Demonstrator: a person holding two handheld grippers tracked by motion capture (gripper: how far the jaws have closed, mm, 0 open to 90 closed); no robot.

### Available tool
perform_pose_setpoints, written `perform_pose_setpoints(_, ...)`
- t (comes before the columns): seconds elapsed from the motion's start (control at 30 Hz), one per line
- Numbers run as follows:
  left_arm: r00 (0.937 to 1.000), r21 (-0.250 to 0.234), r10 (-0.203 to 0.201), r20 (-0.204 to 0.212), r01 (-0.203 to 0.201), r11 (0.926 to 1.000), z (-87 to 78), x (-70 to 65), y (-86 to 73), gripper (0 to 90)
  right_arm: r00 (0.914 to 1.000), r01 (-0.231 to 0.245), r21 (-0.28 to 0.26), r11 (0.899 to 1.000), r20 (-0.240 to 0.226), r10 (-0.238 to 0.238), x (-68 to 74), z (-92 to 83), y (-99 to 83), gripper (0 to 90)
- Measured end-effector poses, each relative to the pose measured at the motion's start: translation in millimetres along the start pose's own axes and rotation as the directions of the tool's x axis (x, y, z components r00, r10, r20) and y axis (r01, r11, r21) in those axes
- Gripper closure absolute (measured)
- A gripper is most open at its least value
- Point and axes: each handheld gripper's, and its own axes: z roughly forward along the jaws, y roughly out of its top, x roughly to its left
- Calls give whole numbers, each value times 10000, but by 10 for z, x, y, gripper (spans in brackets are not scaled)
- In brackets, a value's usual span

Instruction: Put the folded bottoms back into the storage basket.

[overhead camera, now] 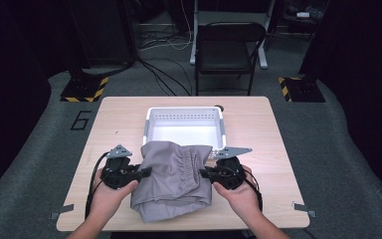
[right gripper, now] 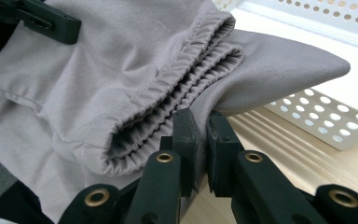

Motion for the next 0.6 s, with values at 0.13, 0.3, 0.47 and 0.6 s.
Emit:
perform_pose_setpoints(0.13, 9999, 28, 138, 1, -138, 9999, -45, -23, 68, 703, 9998, 145, -196, 9997, 107, -143, 37, -72, 56, 839)
perform_pose_setpoints(0.3, 9999, -25, 108, 2, -108, 9999, -33, -33, 157, 703, 9995, 206, -200, 9996, 226, -202, 25, -126, 113, 838)
perform_pose_setpoints(0.47, 10000, -114, 41, 84, -40, 9999, -8, -17, 233, 703, 9994, 143, -189, 9997, 309, -137, -42, -139, 166, 838)
perform_pose_setpoints(0.6, 9999, -116, -21, 135, 22, 9999, 6, -2, 288, 703, 9992, 213, -198, 9996, 334, -207, -74, -159, 208, 838)
